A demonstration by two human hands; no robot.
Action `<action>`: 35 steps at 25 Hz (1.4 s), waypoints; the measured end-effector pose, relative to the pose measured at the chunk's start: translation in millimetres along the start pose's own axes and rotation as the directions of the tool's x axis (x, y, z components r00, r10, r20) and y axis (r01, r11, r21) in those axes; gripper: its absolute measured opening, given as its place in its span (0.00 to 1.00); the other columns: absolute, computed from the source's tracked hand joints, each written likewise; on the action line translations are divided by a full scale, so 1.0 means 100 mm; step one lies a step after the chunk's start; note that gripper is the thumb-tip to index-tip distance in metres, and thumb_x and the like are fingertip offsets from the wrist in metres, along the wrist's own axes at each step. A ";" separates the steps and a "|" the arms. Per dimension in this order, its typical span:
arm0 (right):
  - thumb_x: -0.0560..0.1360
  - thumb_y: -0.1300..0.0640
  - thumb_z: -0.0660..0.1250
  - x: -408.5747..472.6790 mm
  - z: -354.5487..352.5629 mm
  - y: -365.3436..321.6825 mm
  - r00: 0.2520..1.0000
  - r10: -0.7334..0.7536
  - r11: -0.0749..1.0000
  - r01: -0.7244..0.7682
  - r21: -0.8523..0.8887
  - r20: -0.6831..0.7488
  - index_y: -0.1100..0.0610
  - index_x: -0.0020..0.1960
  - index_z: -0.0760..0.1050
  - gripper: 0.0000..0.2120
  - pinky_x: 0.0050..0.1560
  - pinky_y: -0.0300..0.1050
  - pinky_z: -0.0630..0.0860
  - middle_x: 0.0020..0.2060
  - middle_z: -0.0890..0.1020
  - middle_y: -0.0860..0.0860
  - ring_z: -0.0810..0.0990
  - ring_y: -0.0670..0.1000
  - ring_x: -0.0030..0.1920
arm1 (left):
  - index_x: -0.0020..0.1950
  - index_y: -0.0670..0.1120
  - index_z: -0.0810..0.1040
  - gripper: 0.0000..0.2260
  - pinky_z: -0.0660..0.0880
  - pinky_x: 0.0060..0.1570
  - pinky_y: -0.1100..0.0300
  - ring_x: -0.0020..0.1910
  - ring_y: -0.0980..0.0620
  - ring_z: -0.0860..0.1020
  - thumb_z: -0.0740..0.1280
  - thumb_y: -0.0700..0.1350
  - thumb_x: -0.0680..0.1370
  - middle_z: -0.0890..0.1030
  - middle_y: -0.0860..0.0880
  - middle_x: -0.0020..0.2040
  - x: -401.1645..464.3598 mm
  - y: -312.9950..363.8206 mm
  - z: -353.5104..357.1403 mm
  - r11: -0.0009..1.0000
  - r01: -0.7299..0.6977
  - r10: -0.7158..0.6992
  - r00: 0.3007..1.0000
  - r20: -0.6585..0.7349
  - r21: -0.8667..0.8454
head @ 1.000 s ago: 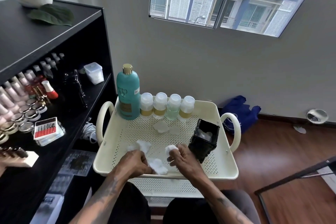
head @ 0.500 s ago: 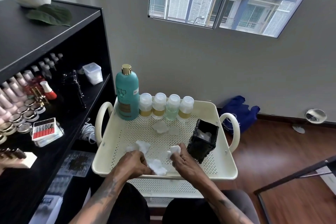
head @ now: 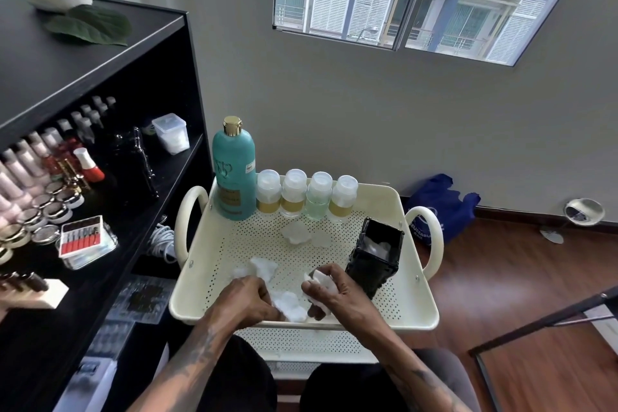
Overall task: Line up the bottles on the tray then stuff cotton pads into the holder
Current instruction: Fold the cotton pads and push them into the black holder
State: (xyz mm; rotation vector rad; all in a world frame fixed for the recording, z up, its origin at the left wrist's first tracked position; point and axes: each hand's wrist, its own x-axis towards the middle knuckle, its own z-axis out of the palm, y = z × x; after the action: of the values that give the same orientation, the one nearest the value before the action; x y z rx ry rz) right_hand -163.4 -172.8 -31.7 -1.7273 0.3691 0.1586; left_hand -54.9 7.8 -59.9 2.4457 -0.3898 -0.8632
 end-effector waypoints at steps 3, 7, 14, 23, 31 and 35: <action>0.68 0.52 0.78 0.00 -0.08 -0.01 0.991 0.106 0.992 -0.111 0.053 0.082 0.52 0.62 0.68 0.27 0.48 0.45 0.80 0.47 0.85 0.55 0.85 0.51 0.42 | 0.40 0.51 0.78 0.16 0.67 0.31 0.62 0.38 0.57 0.78 0.78 0.56 0.61 0.81 0.54 0.38 0.00 0.00 0.00 1.000 0.004 -0.004 1.000 -0.006 -0.003; 0.73 0.61 0.73 0.04 -0.17 0.07 0.980 0.170 0.959 -0.188 0.212 0.101 0.55 0.63 0.70 0.22 0.63 0.62 0.75 0.55 0.83 0.60 0.84 0.60 0.54 | 0.40 0.51 0.78 0.17 0.68 0.31 0.62 0.38 0.56 0.77 0.79 0.57 0.59 0.81 0.54 0.39 0.01 -0.02 0.01 1.000 0.013 -0.013 1.000 -0.004 -0.002; 0.73 0.61 0.73 0.00 -0.14 0.03 0.988 0.153 0.965 -0.157 0.208 0.035 0.59 0.54 0.78 0.10 0.50 0.52 0.82 0.49 0.85 0.60 0.85 0.60 0.49 | 0.40 0.50 0.78 0.17 0.69 0.31 0.62 0.38 0.56 0.77 0.78 0.56 0.60 0.82 0.52 0.39 0.01 -0.03 0.02 1.000 -0.003 0.003 1.000 -0.017 0.013; 0.77 0.50 0.69 -0.37 -0.74 -0.75 0.999 0.005 0.999 -0.003 -0.053 0.044 0.49 0.55 0.82 0.08 0.45 0.42 0.78 0.51 0.85 0.53 0.83 0.50 0.47 | 0.40 0.50 0.78 0.16 0.67 0.30 0.62 0.37 0.56 0.78 0.79 0.56 0.61 0.82 0.54 0.38 0.03 -0.04 0.02 1.000 -0.016 0.016 1.000 -0.021 0.008; 0.75 0.58 0.68 -0.12 -0.94 -0.79 0.822 -0.551 0.306 0.038 -0.951 -0.144 0.56 0.51 0.78 0.05 0.54 0.52 0.70 0.48 0.80 0.53 0.77 0.55 0.45 | 0.40 0.50 0.79 0.16 0.67 0.30 0.62 0.38 0.56 0.78 0.79 0.55 0.61 0.82 0.55 0.38 -0.02 0.01 0.00 1.000 -0.017 0.018 0.999 -0.027 0.023; 0.79 0.44 0.60 -0.11 -0.97 -0.73 0.912 -0.406 0.239 0.038 -0.970 -0.064 0.49 0.52 0.79 0.13 0.58 0.48 0.63 0.50 0.82 0.46 0.78 0.51 0.51 | 0.40 0.51 0.79 0.17 0.67 0.30 0.61 0.37 0.56 0.78 0.79 0.57 0.59 0.82 0.55 0.37 -0.03 0.02 -0.01 1.000 -0.010 0.010 1.000 -0.026 0.006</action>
State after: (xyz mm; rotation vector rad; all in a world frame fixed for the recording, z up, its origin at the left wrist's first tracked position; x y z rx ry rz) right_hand -158.7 -254.8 58.2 -3.0881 0.2211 -0.1744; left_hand -57.2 8.0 -57.0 2.4561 -0.3949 -0.8261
